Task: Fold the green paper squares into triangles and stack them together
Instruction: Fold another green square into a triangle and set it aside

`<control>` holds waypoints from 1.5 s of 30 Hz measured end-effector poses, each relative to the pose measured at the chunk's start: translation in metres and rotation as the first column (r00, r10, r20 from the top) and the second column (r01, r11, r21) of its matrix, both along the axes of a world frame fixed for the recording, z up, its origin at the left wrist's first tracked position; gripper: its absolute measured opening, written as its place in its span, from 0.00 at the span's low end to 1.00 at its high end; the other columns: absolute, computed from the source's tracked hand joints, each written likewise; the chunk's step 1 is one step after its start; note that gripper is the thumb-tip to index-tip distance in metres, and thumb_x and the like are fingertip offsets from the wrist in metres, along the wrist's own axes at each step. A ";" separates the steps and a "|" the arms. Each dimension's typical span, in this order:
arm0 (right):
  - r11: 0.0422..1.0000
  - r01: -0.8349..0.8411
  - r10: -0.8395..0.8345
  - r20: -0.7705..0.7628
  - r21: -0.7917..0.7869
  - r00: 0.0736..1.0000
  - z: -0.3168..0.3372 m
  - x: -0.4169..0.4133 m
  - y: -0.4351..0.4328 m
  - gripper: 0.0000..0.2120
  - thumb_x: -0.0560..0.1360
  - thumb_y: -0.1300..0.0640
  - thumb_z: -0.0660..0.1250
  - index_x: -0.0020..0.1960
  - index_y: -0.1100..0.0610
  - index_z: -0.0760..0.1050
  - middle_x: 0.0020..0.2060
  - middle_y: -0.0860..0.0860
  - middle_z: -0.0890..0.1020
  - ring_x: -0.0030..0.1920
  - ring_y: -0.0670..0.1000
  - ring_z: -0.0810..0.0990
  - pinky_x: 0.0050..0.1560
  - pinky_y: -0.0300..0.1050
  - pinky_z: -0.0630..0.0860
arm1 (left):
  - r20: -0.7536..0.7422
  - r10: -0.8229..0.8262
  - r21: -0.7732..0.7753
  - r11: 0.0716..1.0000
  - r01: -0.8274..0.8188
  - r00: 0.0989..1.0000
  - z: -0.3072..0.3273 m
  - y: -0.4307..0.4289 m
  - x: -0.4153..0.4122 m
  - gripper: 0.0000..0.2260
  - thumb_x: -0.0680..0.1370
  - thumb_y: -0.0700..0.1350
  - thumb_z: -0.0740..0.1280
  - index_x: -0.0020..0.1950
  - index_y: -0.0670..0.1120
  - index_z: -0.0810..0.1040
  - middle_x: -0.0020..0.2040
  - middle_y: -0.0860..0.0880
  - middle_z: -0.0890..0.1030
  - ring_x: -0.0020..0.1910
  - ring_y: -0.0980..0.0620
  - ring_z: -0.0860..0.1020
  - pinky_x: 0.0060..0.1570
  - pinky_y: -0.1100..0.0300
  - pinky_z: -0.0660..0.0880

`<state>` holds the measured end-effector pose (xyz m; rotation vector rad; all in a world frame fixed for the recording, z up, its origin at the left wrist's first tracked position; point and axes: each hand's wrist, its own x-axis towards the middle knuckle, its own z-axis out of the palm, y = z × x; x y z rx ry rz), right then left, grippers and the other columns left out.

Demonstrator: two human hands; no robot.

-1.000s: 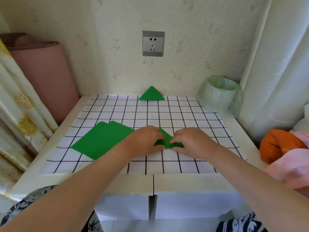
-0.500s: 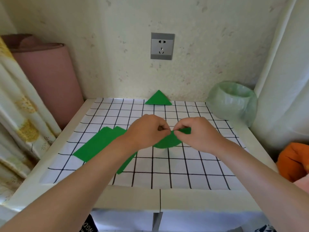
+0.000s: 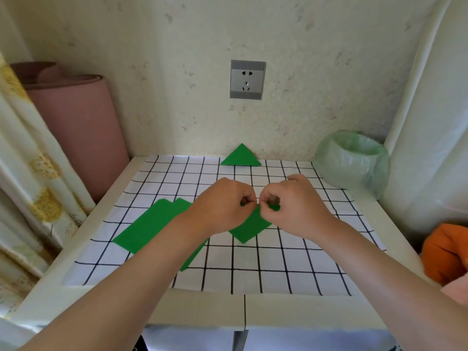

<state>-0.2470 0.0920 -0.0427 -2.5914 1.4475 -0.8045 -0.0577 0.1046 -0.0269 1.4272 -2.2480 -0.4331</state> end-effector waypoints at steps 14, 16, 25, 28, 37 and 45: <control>0.985 0.159 -0.164 0.084 0.071 0.983 0.006 -0.037 -0.018 0.05 0.72 0.55 0.68 0.39 0.46 0.75 0.32 0.39 0.78 0.34 0.43 0.77 0.37 0.44 0.74 | 0.048 0.168 -0.029 0.986 -0.167 0.985 0.014 -0.009 0.045 0.06 0.77 0.45 0.66 0.43 0.52 0.82 0.39 0.58 0.82 0.39 0.61 0.79 0.43 0.61 0.77; 0.995 0.090 -0.096 0.147 0.048 0.984 0.006 -0.030 -0.014 0.03 0.74 0.53 0.67 0.45 0.46 0.78 0.38 0.40 0.81 0.40 0.44 0.79 0.43 0.45 0.76 | 0.038 0.140 -0.025 0.990 -0.139 0.989 0.013 -0.007 0.040 0.06 0.78 0.45 0.66 0.44 0.52 0.83 0.40 0.58 0.83 0.40 0.60 0.79 0.45 0.60 0.78; 0.995 -0.091 0.086 0.131 0.035 0.988 0.001 0.001 -0.008 0.05 0.76 0.53 0.69 0.44 0.48 0.84 0.38 0.40 0.84 0.39 0.42 0.81 0.46 0.45 0.77 | -0.019 0.027 -0.068 0.997 -0.028 0.999 0.005 0.001 0.017 0.07 0.78 0.45 0.65 0.48 0.54 0.83 0.40 0.57 0.83 0.38 0.56 0.80 0.44 0.56 0.78; 0.992 -0.114 0.106 0.129 0.052 0.986 0.000 0.004 -0.006 0.04 0.76 0.54 0.69 0.44 0.48 0.83 0.38 0.40 0.83 0.39 0.43 0.80 0.43 0.44 0.77 | -0.031 0.015 -0.103 0.995 -0.019 0.999 0.004 0.004 0.011 0.07 0.78 0.46 0.66 0.48 0.53 0.83 0.38 0.55 0.83 0.36 0.56 0.79 0.40 0.58 0.77; 0.994 -0.075 0.061 0.181 0.075 0.982 0.005 -0.002 -0.012 0.05 0.77 0.53 0.68 0.46 0.48 0.84 0.41 0.38 0.83 0.42 0.40 0.80 0.45 0.39 0.76 | -0.110 0.055 -0.017 0.998 -0.058 0.992 0.011 0.001 0.031 0.05 0.74 0.43 0.69 0.40 0.51 0.82 0.35 0.57 0.82 0.33 0.62 0.78 0.35 0.70 0.73; 0.992 -0.010 -0.018 0.214 0.127 0.977 0.009 -0.012 -0.020 0.06 0.78 0.54 0.68 0.46 0.48 0.84 0.41 0.37 0.83 0.44 0.39 0.80 0.48 0.46 0.78 | -0.063 0.112 0.009 0.994 -0.112 0.992 0.015 -0.003 0.077 0.05 0.74 0.42 0.72 0.39 0.52 0.84 0.35 0.56 0.83 0.35 0.59 0.80 0.39 0.68 0.76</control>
